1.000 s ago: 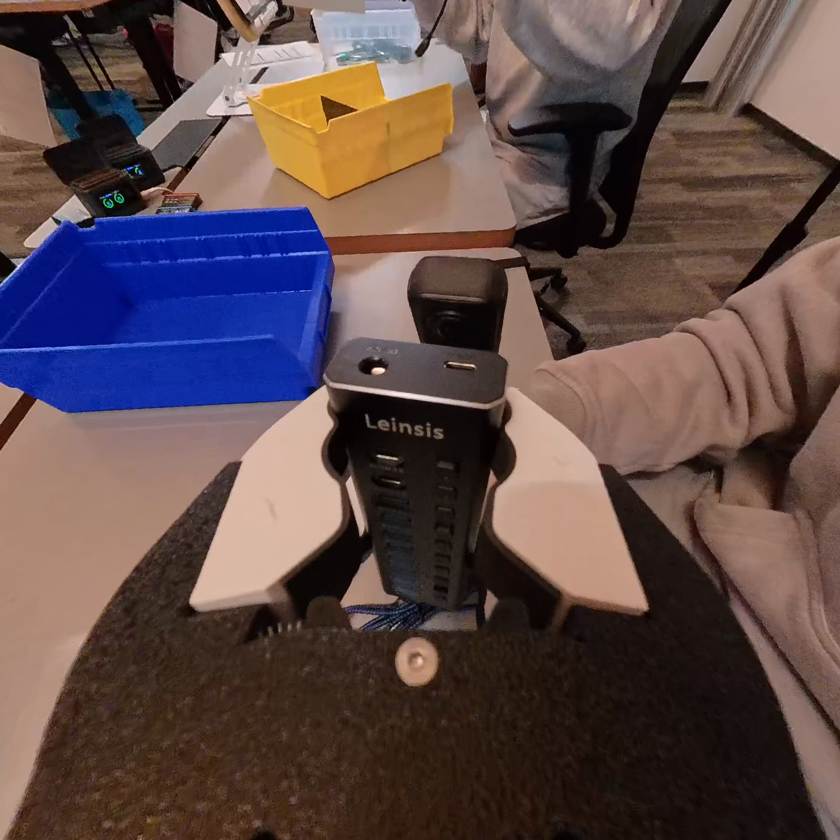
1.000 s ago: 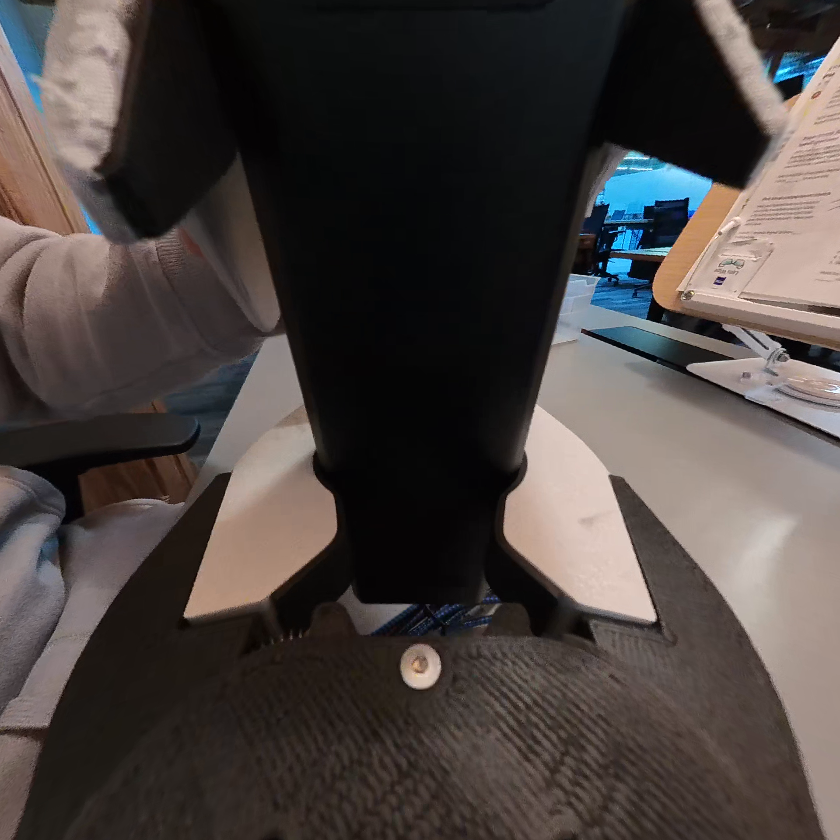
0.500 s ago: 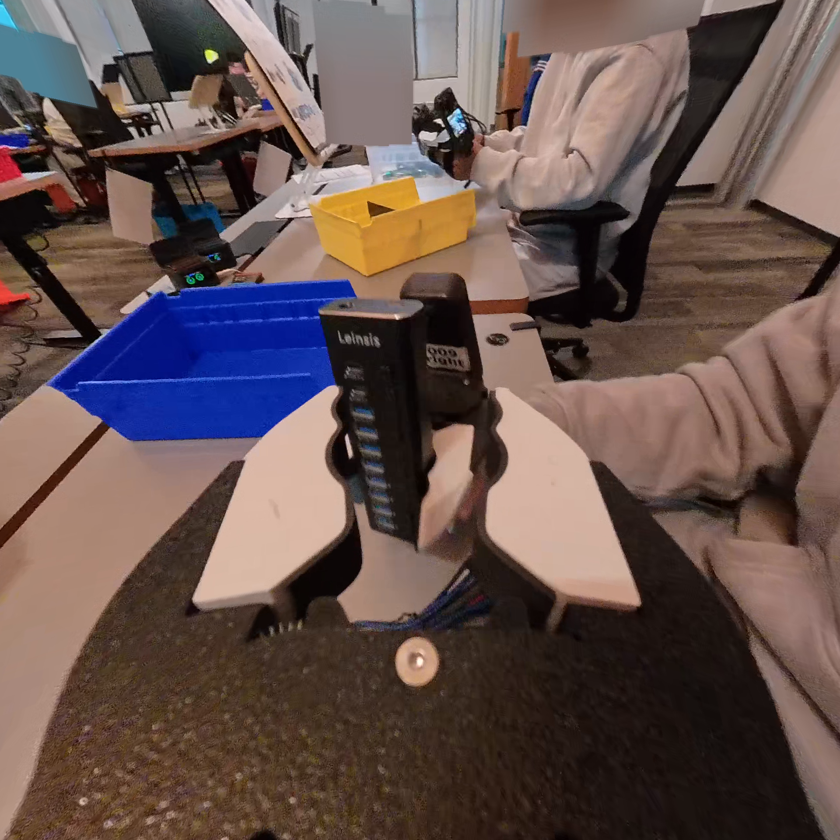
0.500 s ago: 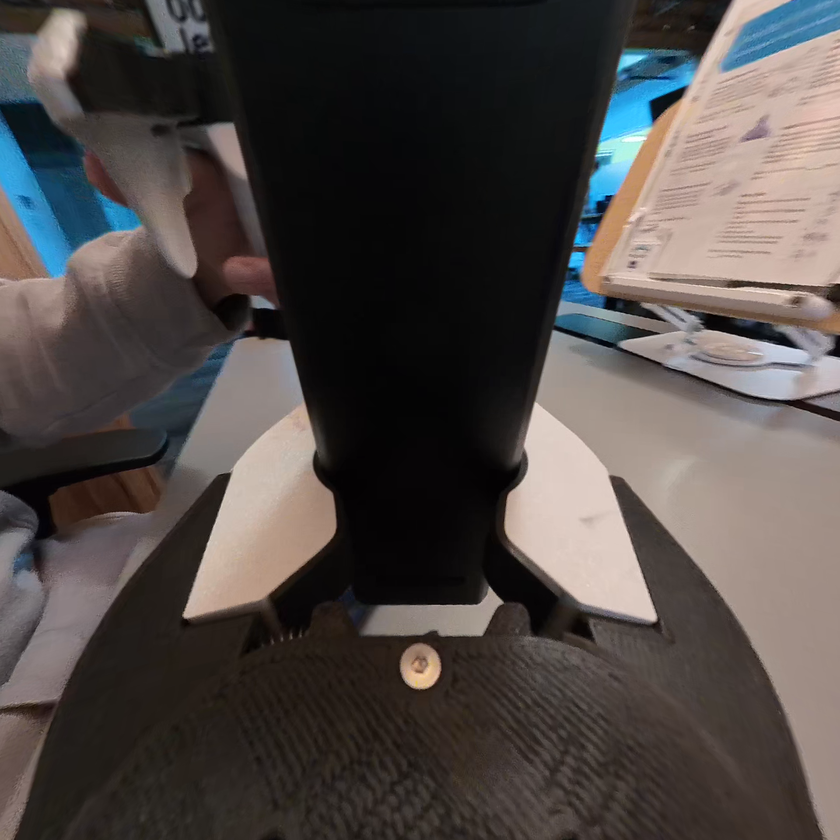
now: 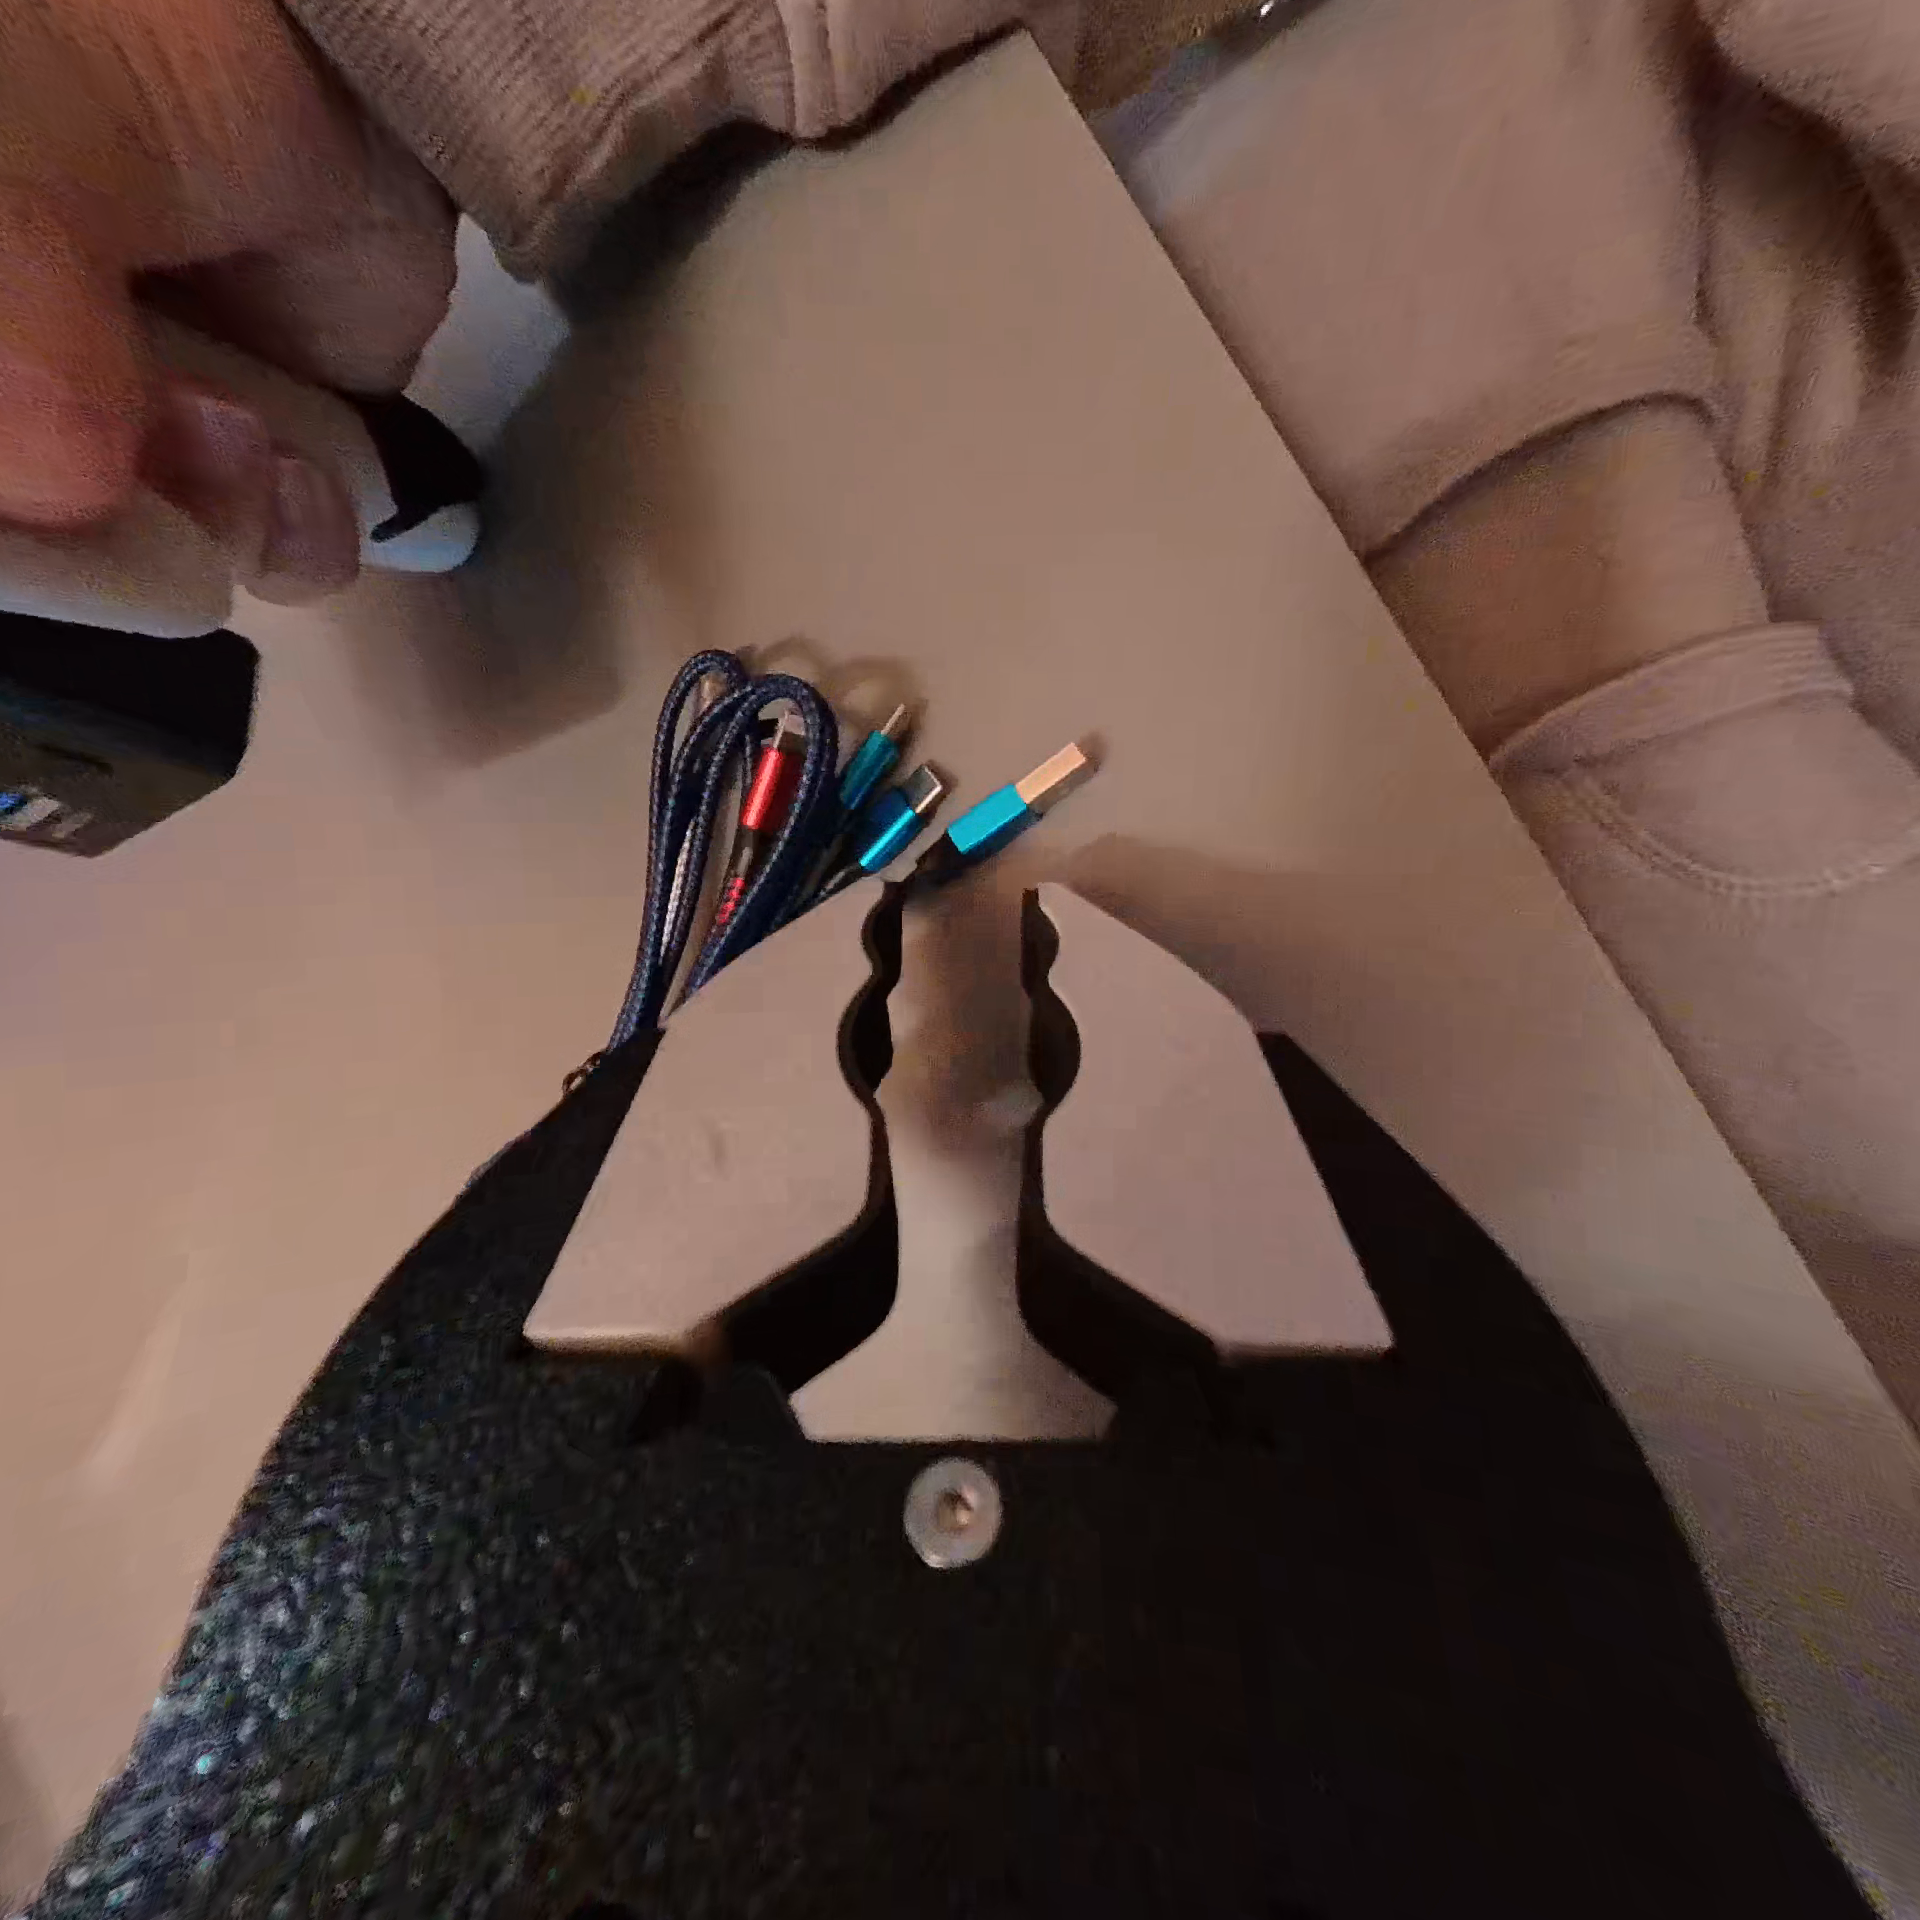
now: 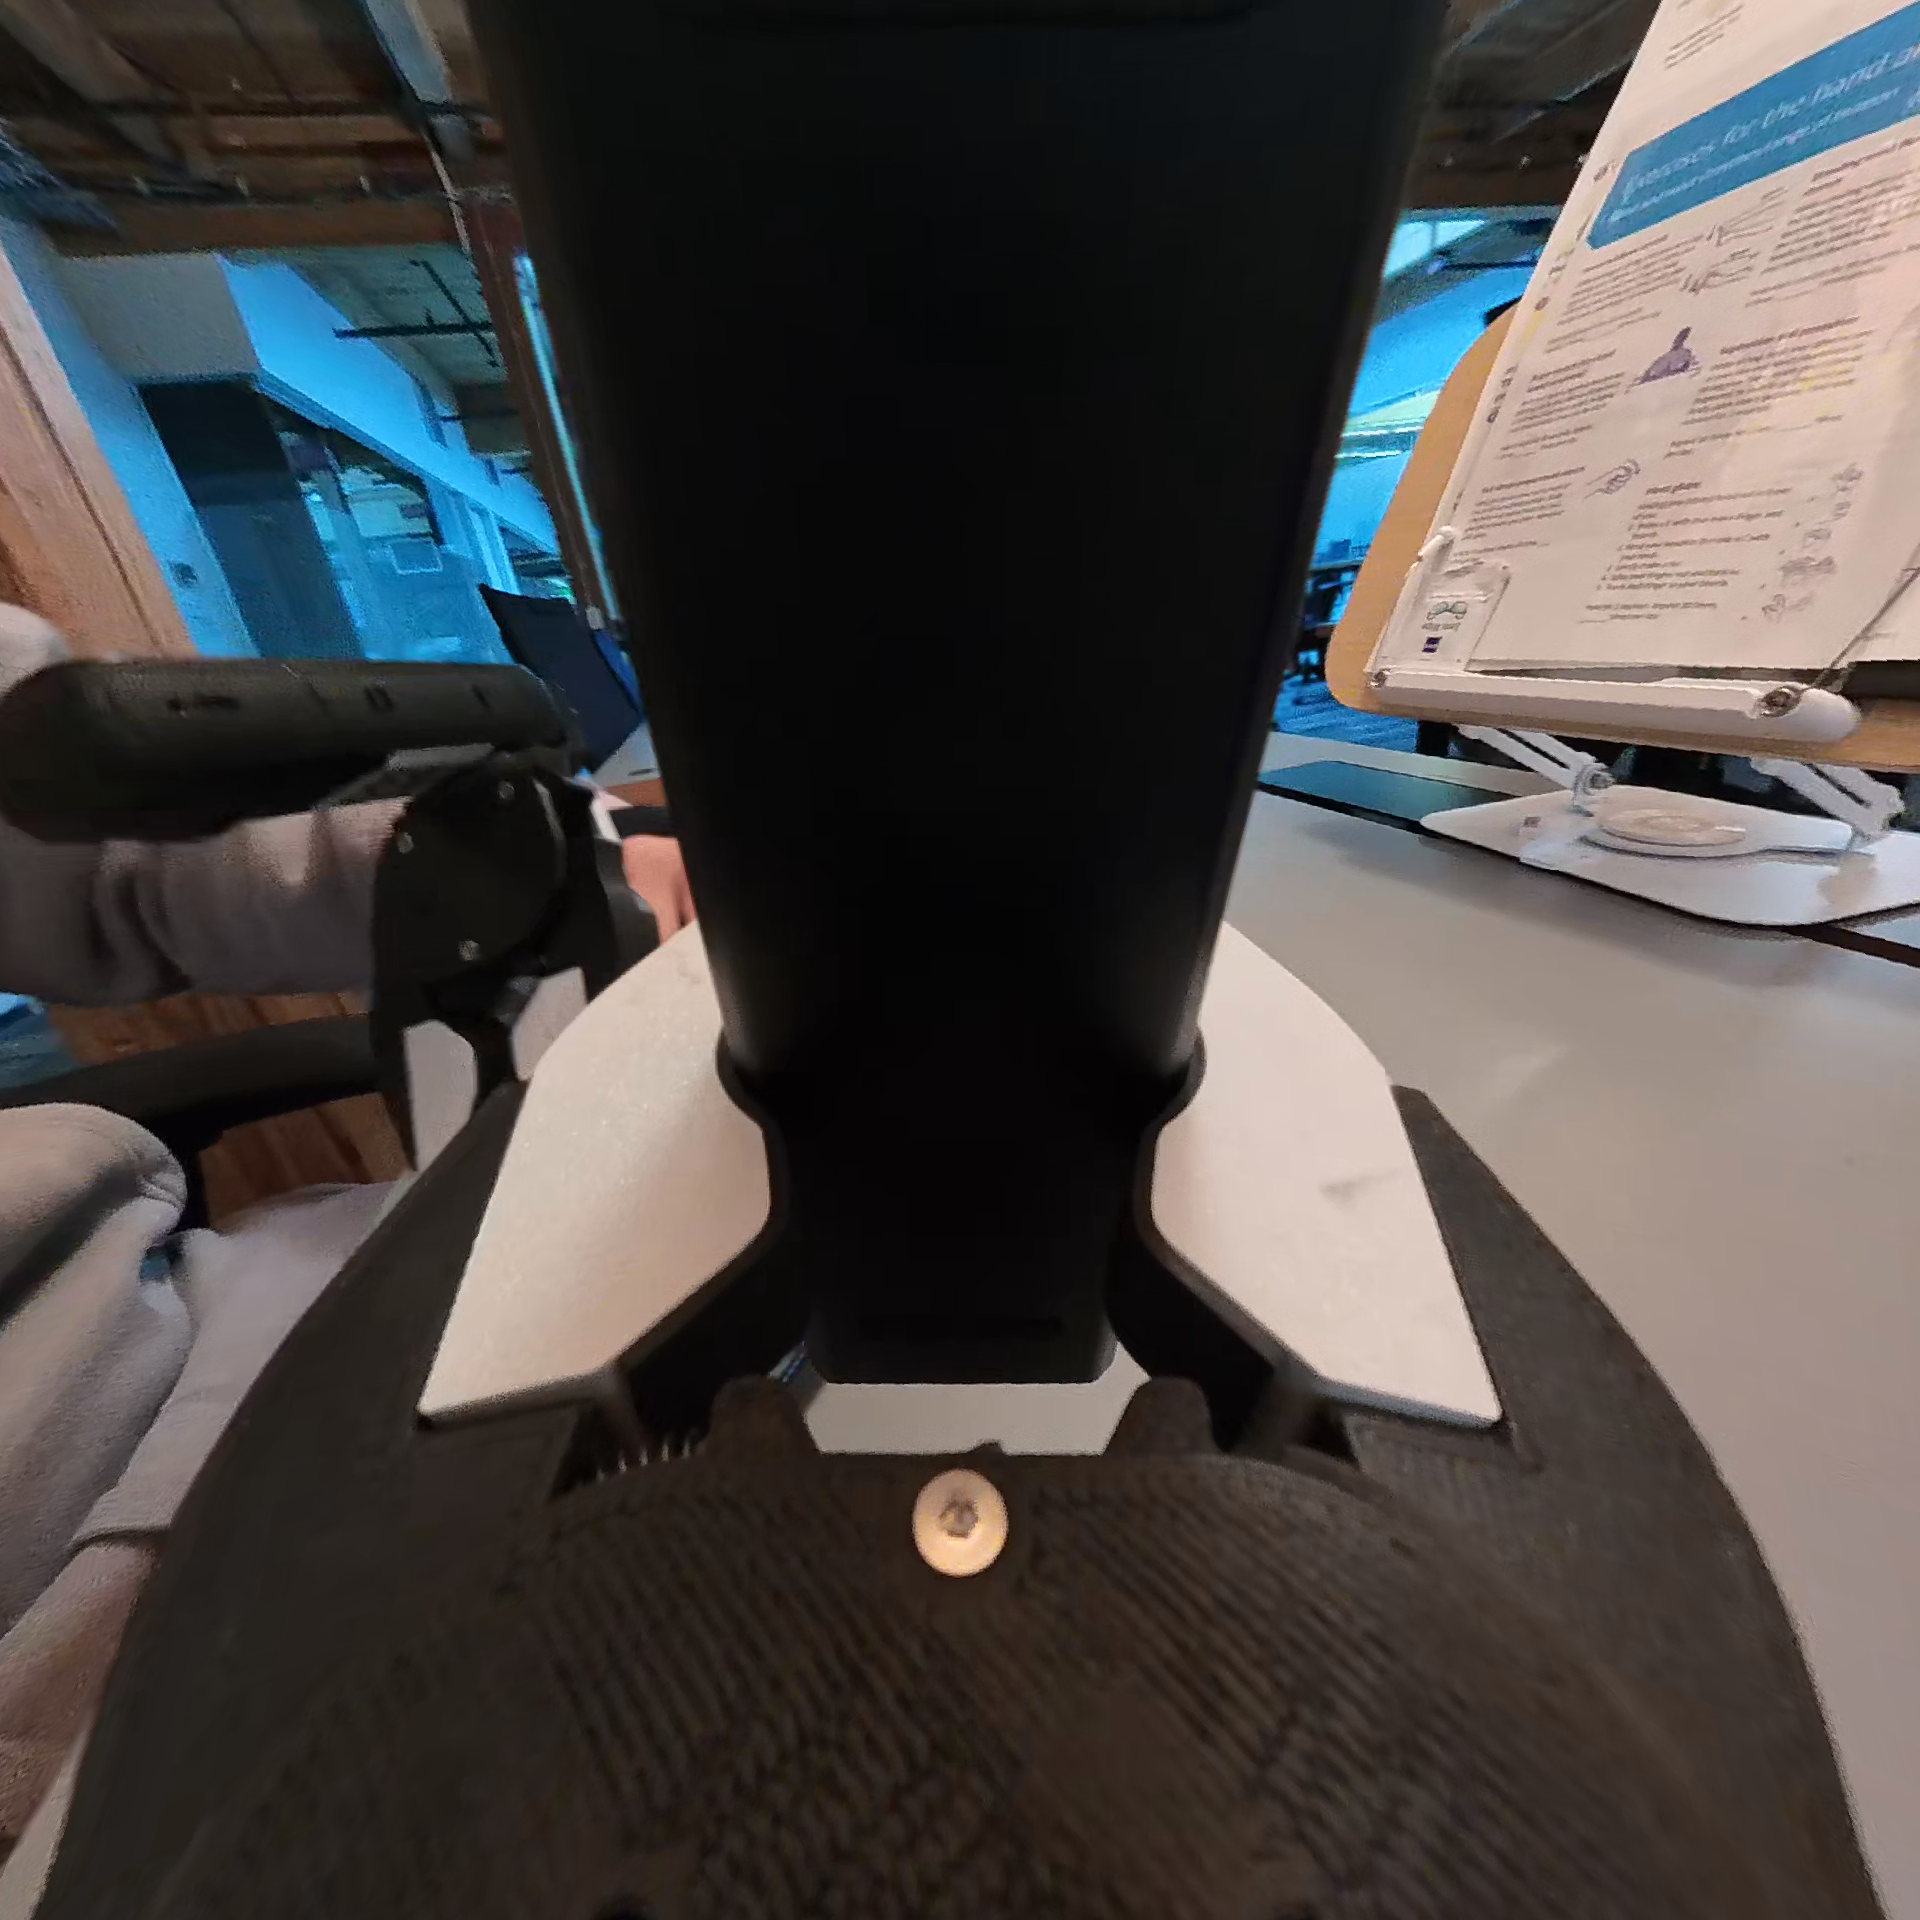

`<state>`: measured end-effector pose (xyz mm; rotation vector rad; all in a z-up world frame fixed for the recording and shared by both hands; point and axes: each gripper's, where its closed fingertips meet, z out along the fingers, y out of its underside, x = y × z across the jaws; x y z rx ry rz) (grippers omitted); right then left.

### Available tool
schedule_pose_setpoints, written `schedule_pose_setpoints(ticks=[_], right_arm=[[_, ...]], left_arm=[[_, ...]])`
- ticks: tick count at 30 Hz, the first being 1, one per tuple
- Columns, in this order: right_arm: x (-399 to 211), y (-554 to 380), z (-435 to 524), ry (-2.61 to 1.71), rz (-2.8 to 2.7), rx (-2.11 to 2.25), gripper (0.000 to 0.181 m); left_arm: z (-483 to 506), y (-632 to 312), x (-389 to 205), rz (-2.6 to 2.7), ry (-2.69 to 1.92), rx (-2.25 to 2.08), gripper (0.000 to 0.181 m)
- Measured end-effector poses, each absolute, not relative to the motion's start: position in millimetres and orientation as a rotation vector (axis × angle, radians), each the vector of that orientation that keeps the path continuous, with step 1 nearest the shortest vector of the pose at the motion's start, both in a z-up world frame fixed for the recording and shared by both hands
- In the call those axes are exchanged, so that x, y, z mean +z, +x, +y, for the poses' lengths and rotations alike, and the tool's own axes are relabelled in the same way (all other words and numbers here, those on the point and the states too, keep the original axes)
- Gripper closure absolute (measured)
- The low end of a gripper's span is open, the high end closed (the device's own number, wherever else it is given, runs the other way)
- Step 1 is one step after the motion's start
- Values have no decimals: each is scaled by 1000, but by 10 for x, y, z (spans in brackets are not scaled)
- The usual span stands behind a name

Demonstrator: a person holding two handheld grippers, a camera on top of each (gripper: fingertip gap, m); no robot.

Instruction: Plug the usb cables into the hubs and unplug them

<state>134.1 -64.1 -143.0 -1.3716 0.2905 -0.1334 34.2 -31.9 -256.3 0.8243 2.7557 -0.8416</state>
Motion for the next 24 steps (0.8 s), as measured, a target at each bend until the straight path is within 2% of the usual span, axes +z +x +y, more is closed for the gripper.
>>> schedule_pose_setpoints(ticks=[6,13,20,24], right_arm=[[-1366,1189,-677,-1312,219,-1,107],[-1309,1113,-744,-1257,171,48,107],[-1295,1082,-755,-1243,151,60,107],[-1263,1000,-777,-1212,107,104,108]], left_arm=[[-474,350,-2615,2789,845,-859,171],[-460,439,-2581,2985,315,-1030,175],[-85,747,-1731,2843,-321,-1725,176],[157,847,-1317,2721,-593,-1974,176]])
